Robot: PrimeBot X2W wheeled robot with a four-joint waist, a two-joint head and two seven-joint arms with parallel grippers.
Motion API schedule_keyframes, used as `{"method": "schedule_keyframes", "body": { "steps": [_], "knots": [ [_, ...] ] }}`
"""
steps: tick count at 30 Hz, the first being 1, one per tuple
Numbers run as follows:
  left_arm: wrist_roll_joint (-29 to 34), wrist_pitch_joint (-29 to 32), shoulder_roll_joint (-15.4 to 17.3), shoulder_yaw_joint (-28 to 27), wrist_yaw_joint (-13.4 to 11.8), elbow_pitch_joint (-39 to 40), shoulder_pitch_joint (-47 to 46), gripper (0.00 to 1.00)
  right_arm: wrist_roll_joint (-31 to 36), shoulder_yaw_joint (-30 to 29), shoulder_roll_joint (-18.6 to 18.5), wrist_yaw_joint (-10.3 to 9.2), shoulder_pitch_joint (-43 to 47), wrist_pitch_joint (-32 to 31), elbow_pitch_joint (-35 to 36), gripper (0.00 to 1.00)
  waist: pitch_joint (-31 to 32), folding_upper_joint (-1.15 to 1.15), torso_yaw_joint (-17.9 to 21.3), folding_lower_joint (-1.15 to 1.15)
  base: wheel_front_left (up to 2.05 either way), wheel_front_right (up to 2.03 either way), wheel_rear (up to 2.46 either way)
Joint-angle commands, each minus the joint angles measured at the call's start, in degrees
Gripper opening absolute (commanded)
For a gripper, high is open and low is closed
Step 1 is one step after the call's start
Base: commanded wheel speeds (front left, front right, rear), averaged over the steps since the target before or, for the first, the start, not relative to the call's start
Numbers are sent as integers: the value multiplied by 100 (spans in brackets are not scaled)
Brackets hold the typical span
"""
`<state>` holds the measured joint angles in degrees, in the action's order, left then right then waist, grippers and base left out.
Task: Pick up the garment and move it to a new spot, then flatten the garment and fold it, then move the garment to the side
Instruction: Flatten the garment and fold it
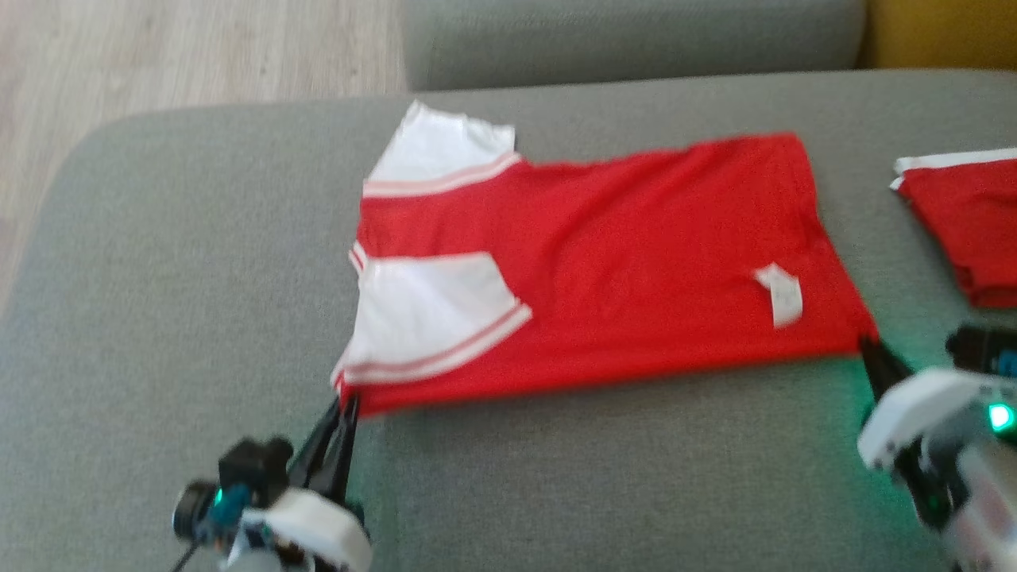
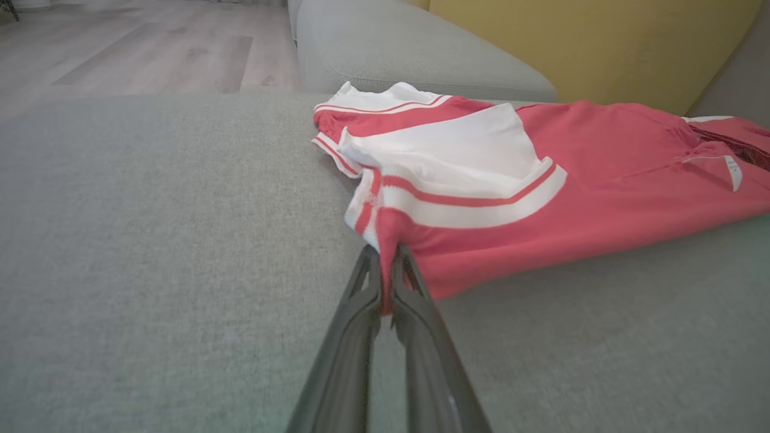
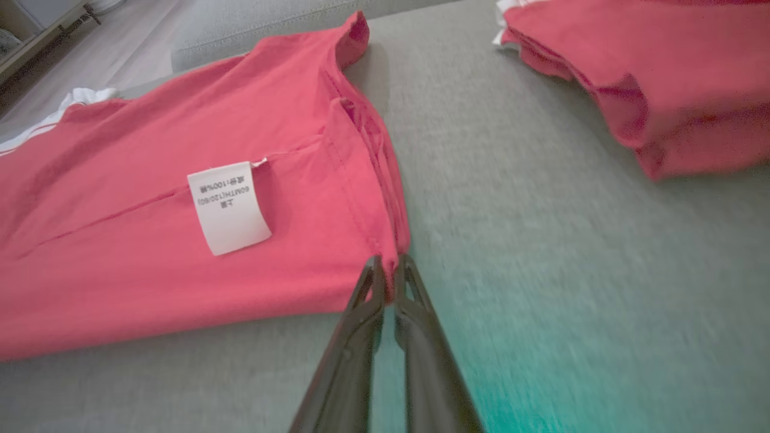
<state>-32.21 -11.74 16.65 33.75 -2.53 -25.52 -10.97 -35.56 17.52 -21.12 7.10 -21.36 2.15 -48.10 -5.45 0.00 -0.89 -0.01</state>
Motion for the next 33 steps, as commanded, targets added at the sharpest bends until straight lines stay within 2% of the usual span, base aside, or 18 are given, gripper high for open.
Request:
{"method": "schedule_keyframes", "body": {
  "steps": [1, 6, 13, 14, 15, 16, 18, 19, 24, 28, 31, 33],
  "knots": [
    [-89, -16, 241, -164, -63, 225, 104, 0, -67, 44, -248, 39, 315, -49, 299, 0, 202, 0, 100, 1, 0, 0, 0],
    [-219, 152, 346, -86, -174, 573, 742, 0, -69, -226, -377, 39, 1173, -228, 845, 0, 432, 0, 185, 1, 0, 0, 0],
    [-309, 257, 448, -31, -324, 916, 1276, 0, 92, -792, -320, 39, 2071, -533, 1606, 0, 567, 0, 195, 1, 0, 0, 0],
    [-314, 273, 462, -26, -345, 958, 1318, 0, 146, -903, -287, 39, 2178, -601, 1741, 16, 575, 0, 201, 1, 0, 0, 0],
    [-317, 291, 475, -21, -363, 996, 1345, 0, 210, -1011, -250, 39, 2271, -675, 1873, 88, 580, 0, 205, 1, 0, 0, 0],
    [-318, 308, 483, -15, -378, 1027, 1362, 0, 276, -1111, -208, 39, 2353, -754, 2004, 100, 582, 0, 209, 1, 0, 0, 0],
    [-291, 361, 504, 21, -395, 1065, 1354, 53, 390, -1275, -106, 39, 2495, -927, 2275, 100, 579, 0, 221, 1, 0, 0, 0],
    [-280, 397, 509, 37, -405, 1075, 1335, 100, 430, -1365, -43, 39, 2547, -996, 2425, 100, 568, 0, 234, 1, 0, 0, 0],
    [-196, 613, 575, 72, -467, 1260, 1099, 100, 687, -1760, 223, 39, 2698, -1184, 3227, 100, 438, 0, 360, 1, 0, 0, 0],
    [-61, 810, 794, -25, -453, 1619, 579, 100, 850, -1828, 423, 39, 2709, -1205, 3855, 100, 185, 0, 511, 1, 0, 0, 0],
    [72, 1144, 1085, -101, -308, 1824, -77, 100, 950, -1736, 543, 39, 2625, -1187, 4210, 100, -34, 0, 692, 1, 0, 0, 0],
    [118, 1482, 1274, -116, -105, 1902, -608, 100, 998, -1686, 599, 39, 2560, -1160, 4369, 100, -182, 0, 811, 1, 0, 0, 0]
  ]
}}
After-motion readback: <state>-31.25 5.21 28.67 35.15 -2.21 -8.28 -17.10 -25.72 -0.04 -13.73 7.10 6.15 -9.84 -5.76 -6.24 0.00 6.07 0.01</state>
